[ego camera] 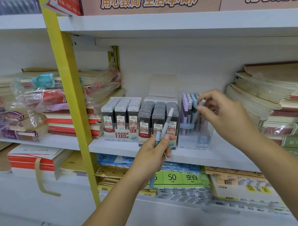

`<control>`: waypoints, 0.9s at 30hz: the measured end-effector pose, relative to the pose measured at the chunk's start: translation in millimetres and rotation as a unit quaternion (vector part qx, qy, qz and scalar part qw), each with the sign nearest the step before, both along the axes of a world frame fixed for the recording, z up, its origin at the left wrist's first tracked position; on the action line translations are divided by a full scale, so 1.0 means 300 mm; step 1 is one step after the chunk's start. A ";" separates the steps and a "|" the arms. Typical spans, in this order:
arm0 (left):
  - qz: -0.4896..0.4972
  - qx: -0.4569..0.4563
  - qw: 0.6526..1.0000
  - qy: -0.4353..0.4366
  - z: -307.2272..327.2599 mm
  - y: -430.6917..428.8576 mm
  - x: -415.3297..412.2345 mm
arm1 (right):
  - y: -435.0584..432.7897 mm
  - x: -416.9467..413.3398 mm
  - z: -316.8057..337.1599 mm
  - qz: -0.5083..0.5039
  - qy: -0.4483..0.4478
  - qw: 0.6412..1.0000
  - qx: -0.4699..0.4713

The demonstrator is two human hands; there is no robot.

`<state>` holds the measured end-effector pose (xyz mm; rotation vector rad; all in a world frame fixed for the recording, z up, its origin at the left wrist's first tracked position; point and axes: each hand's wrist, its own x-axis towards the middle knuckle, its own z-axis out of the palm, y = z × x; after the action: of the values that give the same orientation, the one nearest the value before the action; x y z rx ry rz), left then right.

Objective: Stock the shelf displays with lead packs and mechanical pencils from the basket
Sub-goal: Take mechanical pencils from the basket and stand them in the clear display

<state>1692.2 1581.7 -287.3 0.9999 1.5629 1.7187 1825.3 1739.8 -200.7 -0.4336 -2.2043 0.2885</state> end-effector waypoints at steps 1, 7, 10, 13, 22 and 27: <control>0.002 -0.001 1.000 -0.002 -0.001 -0.001 -0.002 | 0.002 -0.002 -0.005 -0.001 -0.007 1.000 -0.006; 0.005 0.000 1.000 -0.008 -0.006 -0.005 -0.009 | 0.008 -0.013 0.001 0.010 -0.016 0.999 -0.043; 0.003 -0.002 1.000 -0.008 -0.008 -0.002 -0.008 | 0.015 -0.018 0.004 0.015 -0.009 0.998 -0.059; 0.001 -0.005 1.000 -0.002 -0.008 0.001 -0.007 | 0.025 -0.012 0.005 -0.006 -0.003 1.000 -0.015; -0.003 -0.004 1.000 -0.001 -0.009 0.007 0.000 | 0.045 -0.001 0.012 -0.033 -0.046 0.998 0.041; -0.005 -0.002 1.000 -0.001 -0.004 0.005 0.003 | 0.063 -0.011 0.014 -0.046 -0.036 0.998 0.036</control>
<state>1693.1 1583.1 -288.4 1.0023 1.5580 1.7086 1821.9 1758.9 -196.6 -0.5114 -2.2491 0.1460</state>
